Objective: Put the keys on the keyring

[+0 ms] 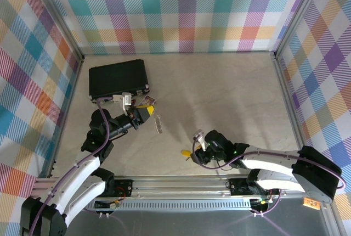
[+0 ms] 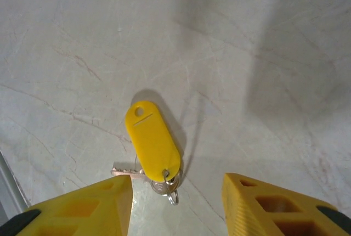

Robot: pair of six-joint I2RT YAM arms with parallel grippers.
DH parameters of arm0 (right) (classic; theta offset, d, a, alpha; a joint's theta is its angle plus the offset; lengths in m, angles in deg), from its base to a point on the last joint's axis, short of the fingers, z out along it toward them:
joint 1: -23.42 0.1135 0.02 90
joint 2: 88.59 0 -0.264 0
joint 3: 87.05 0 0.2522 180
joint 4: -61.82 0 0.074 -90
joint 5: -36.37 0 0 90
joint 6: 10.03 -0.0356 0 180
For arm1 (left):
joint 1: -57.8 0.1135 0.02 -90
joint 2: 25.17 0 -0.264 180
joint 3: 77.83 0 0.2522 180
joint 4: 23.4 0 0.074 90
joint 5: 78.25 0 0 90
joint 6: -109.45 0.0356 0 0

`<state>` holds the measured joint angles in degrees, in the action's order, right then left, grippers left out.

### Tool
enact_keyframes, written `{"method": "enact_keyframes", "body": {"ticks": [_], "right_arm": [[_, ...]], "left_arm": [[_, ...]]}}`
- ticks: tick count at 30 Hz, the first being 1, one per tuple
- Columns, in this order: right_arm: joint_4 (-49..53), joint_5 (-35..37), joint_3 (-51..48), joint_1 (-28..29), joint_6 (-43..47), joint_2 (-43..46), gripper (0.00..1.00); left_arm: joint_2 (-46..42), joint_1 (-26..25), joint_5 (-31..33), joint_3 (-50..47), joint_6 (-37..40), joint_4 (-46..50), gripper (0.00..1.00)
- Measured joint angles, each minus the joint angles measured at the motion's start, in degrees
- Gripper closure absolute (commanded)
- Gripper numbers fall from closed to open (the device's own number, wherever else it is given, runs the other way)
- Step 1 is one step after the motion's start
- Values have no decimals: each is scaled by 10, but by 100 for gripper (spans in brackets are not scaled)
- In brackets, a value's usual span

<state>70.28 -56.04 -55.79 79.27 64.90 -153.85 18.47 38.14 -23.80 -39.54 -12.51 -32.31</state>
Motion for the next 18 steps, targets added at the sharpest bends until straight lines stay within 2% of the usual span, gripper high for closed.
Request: {"method": "enact_keyframes", "body": {"ticks": [9,18], "right_arm": [[-5,-37,29,-1,25,-72,74],[-4,-41,30,0,34,-71,90]], "left_arm": [[0,0,0,0,0,0,100],[0,0,0,0,0,0,100]]}}
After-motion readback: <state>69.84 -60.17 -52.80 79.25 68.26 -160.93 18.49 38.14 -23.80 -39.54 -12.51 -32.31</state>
